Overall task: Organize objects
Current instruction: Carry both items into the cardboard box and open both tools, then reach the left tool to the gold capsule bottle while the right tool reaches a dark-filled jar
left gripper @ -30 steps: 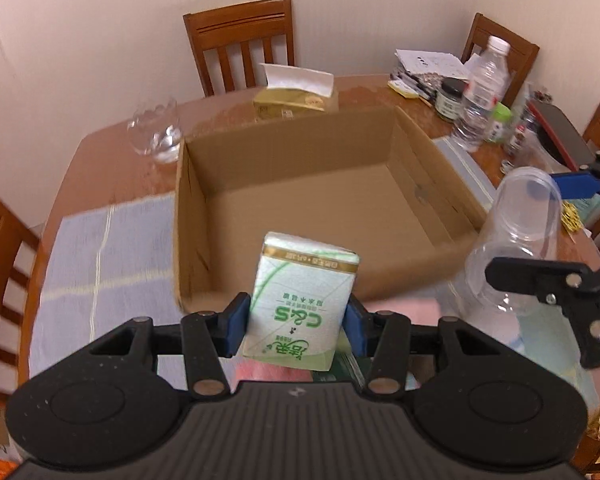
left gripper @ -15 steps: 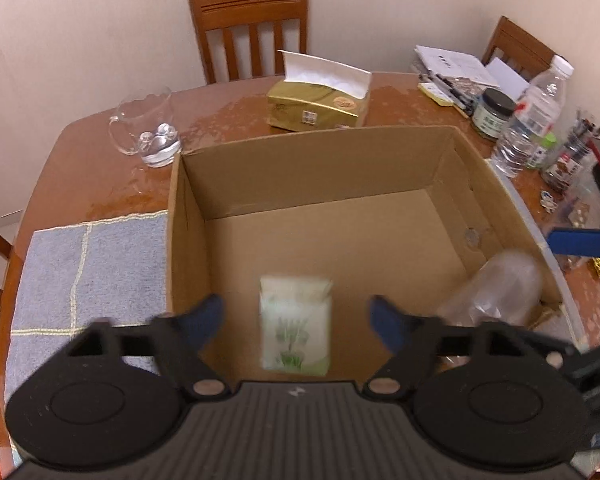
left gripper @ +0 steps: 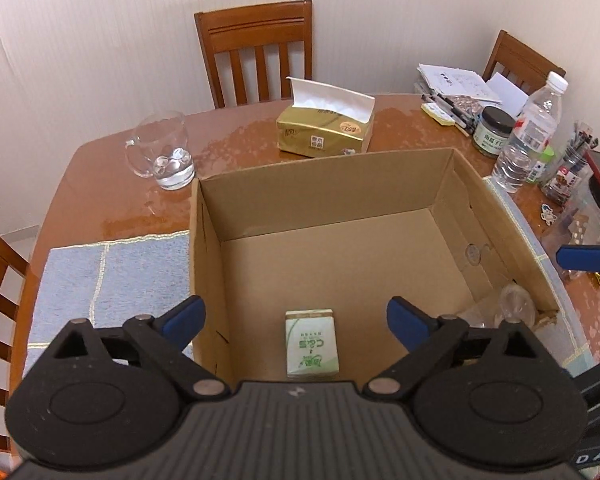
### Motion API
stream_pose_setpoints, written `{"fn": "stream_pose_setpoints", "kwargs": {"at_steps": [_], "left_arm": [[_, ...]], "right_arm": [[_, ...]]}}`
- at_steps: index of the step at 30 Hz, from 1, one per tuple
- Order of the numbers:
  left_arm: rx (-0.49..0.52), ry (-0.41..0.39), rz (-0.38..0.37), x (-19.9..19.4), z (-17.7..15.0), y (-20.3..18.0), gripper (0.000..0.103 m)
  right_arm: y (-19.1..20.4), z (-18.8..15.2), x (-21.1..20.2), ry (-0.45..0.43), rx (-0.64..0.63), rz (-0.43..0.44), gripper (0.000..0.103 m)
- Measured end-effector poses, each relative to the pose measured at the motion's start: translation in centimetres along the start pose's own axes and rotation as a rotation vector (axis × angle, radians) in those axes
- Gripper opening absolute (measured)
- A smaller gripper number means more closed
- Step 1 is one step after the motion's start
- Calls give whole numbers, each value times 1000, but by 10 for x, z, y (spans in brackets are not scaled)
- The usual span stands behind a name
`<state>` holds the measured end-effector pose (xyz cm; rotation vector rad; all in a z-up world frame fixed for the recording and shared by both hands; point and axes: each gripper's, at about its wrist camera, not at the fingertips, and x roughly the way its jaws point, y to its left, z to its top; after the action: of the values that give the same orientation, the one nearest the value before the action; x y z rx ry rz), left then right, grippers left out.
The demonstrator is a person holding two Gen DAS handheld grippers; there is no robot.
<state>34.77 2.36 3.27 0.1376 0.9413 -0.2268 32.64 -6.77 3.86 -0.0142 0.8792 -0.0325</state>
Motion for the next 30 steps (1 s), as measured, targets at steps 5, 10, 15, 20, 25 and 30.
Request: {"fn": "stream_pose_setpoints", "kwargs": {"at_steps": [5, 10, 15, 20, 25, 30], "left_arm": [[-6, -24, 29, -22, -12, -6, 98], [-38, -41, 82, -44, -33, -11, 100], [-82, -35, 133, -58, -64, -15, 100], [-139, -21, 204, -68, -98, -14, 100], [-225, 32, 245, -65, -134, -9, 100], [-291, 96, 272, -53, -160, -6, 100]], "right_arm": [[0, -9, -10, -4, -7, 18, 103], [-4, -23, -24, -16, -31, 51, 103], [-9, -45, -40, -33, -51, 91, 103], [-12, -70, -51, -37, -58, 122, 103], [-13, -94, -61, -51, -64, 133, 103], [-13, -115, -67, -52, -74, 119, 103]]}}
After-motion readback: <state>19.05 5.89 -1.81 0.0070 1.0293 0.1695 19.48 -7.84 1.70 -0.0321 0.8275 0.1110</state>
